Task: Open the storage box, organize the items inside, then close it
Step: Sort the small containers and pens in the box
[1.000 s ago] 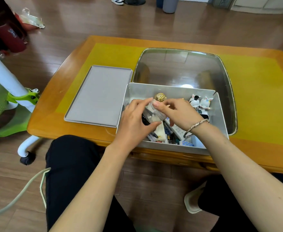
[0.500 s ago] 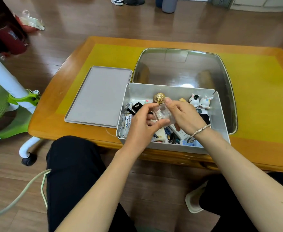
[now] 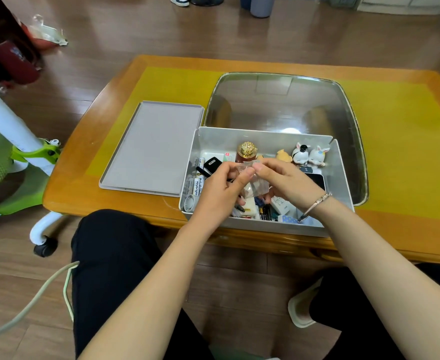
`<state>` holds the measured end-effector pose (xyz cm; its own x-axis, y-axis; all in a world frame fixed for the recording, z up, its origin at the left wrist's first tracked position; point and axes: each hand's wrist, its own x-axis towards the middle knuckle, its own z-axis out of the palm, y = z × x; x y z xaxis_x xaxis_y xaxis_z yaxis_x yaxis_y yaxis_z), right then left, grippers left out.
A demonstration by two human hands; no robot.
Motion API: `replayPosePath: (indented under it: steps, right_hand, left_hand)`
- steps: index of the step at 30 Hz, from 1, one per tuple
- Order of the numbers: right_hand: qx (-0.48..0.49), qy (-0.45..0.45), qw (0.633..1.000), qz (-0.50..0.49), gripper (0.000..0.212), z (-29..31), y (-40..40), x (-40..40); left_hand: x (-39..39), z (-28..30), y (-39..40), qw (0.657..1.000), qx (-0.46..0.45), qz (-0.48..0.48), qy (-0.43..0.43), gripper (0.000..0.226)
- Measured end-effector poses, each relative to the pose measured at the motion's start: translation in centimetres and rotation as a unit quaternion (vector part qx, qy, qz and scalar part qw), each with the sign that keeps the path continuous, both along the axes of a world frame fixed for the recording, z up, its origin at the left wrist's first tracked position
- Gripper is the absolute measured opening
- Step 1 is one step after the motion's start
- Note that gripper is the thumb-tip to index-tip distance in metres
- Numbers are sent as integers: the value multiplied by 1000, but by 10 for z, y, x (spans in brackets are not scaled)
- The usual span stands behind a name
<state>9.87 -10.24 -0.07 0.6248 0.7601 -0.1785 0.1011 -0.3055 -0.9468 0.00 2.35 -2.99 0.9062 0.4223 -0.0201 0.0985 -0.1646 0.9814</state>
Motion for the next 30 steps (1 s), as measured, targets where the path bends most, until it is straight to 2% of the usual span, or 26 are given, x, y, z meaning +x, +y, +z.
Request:
replayPosePath:
  steps: [4,9,13,16,18,21,24,26,30]
  right_hand:
    - [29,-6,999,25,33,4,-12,0]
    - [56,-38,997,32,48,5,-17,-3]
    - [50,-114,992,-8,52,0,-18,2]
    - [42,-107,989,-96,52,-6,-28,14]
    - [-9,-163,976,-147,49,-11,-36,26]
    - [-91,-252,948,-175,49,-19,-47,43]
    - [-182,-320,922,-123,53,-24,-57,52]
    - [-201,-335,914,-107,52,-24,-60,54]
    - [-199,-333,917,-97,44,-24,-60,49]
  left_hand:
    - [3,3,2,998,-39,-7,38,44]
    - [1,9,5,992,-107,-12,67,49]
    - [-1,12,14,983,-166,46,66,46]
    - [-4,12,28,992,-86,82,37,37]
    - [-8,11,36,992,-65,104,16,28]
    - [-12,10,46,987,-83,138,-3,21]
    - [-14,8,50,982,-52,180,-32,45]
    - [-14,6,50,982,-5,187,-39,61]
    - [-12,-1,49,975,90,196,-46,62]
